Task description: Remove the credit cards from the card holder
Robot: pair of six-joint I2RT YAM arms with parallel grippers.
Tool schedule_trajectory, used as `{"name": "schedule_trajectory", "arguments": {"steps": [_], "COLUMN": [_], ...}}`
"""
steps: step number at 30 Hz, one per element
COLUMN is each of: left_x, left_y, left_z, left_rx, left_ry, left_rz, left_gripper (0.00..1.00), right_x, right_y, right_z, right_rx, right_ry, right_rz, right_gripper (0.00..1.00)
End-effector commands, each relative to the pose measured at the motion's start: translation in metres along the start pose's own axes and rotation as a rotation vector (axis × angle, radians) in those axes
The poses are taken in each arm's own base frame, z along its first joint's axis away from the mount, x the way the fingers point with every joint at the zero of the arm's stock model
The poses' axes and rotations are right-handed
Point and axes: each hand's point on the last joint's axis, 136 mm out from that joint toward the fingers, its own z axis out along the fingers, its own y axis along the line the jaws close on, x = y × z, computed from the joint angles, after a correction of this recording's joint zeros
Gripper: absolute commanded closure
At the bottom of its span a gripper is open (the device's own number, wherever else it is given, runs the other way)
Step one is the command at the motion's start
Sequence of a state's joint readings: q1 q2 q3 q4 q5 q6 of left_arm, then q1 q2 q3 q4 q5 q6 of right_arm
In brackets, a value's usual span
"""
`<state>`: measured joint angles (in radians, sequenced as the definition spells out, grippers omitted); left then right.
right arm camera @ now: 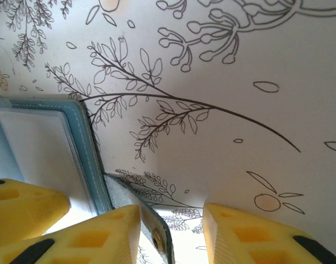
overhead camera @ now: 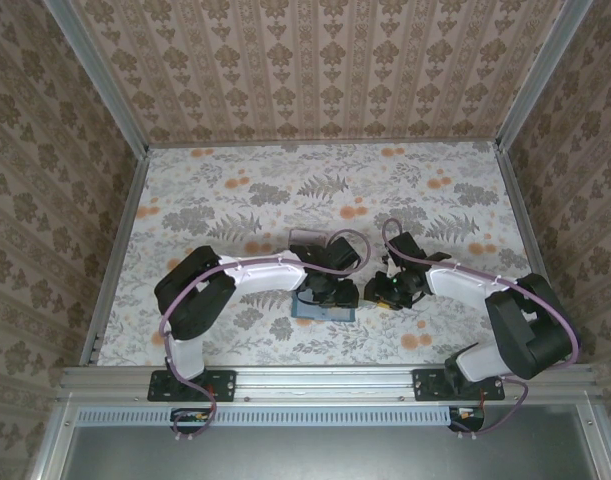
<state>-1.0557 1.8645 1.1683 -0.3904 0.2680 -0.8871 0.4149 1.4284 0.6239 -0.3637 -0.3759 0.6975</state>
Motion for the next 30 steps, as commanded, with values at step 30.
{"name": "schedule_trajectory", "arguments": {"steps": [30], "left_x": [-0.001], "left_y": [0.001], "left_z": [0.009], "left_rx": [0.019], "left_ry": [0.042], "left_rz": [-0.018], "left_gripper": [0.65], "right_x": [0.002], "right_y": [0.015], "right_z": [0.006], "right_rx": [-0.085], "right_ry": [0.034], "right_rz": [0.0], "right_gripper": [0.85]}}
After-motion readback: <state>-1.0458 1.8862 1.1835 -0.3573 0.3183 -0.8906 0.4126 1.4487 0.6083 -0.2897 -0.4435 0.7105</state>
